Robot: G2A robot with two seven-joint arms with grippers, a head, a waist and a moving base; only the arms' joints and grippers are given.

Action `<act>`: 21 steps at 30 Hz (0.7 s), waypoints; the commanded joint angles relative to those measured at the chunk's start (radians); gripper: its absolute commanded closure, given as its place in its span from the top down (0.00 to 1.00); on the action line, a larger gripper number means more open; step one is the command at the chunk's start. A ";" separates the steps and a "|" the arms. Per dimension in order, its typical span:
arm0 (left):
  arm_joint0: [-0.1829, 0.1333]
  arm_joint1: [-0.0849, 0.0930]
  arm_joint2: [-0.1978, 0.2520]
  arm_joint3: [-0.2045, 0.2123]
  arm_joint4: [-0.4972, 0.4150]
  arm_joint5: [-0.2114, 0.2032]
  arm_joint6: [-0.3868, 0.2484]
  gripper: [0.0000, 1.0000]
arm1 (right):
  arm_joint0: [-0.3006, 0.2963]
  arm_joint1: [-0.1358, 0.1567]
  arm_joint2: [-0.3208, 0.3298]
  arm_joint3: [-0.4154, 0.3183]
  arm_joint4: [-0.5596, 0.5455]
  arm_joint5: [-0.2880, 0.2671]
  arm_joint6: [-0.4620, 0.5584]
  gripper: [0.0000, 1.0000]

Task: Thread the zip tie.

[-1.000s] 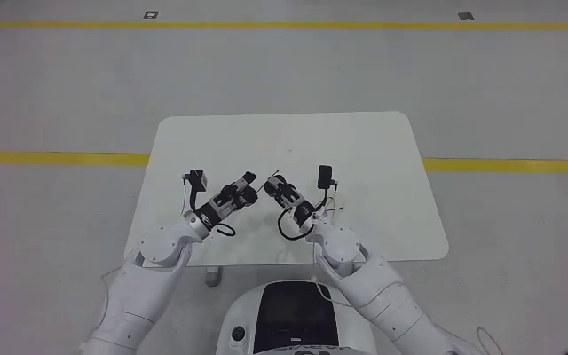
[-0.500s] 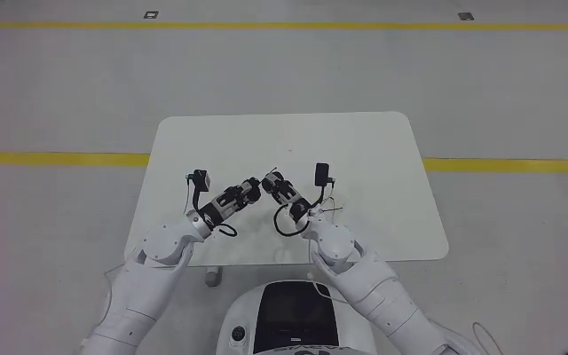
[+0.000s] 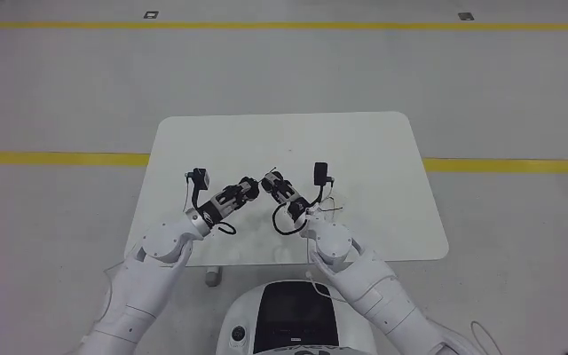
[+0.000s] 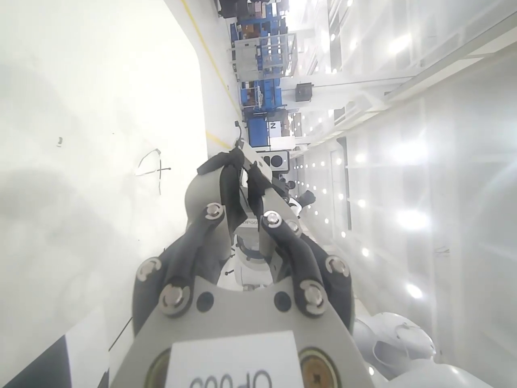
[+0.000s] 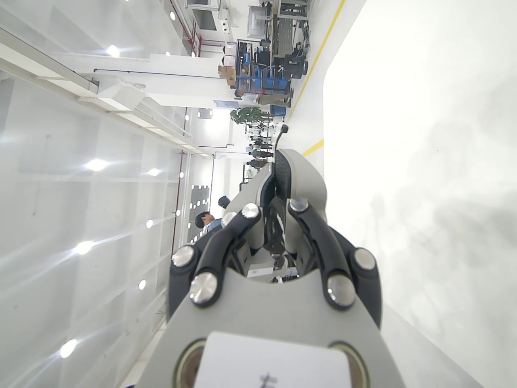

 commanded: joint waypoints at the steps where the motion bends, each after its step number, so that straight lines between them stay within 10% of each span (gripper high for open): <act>1: -0.001 0.000 0.002 0.001 -0.001 0.000 0.000 0.00 | 0.000 -0.001 0.001 0.000 -0.002 0.001 0.000 0.00; 3: -0.002 0.001 0.003 0.002 0.002 -0.001 0.003 0.00 | -0.002 -0.002 0.003 0.000 -0.005 0.002 0.000 0.00; 5: -0.002 0.001 0.004 0.002 0.004 -0.002 0.005 0.00 | -0.004 -0.003 0.006 -0.002 -0.009 0.002 0.001 1.00; 21: 0.025 0.013 -0.024 -0.022 0.019 0.003 0.018 0.00 | -0.050 0.017 0.076 -0.056 -0.016 -0.011 0.104 1.00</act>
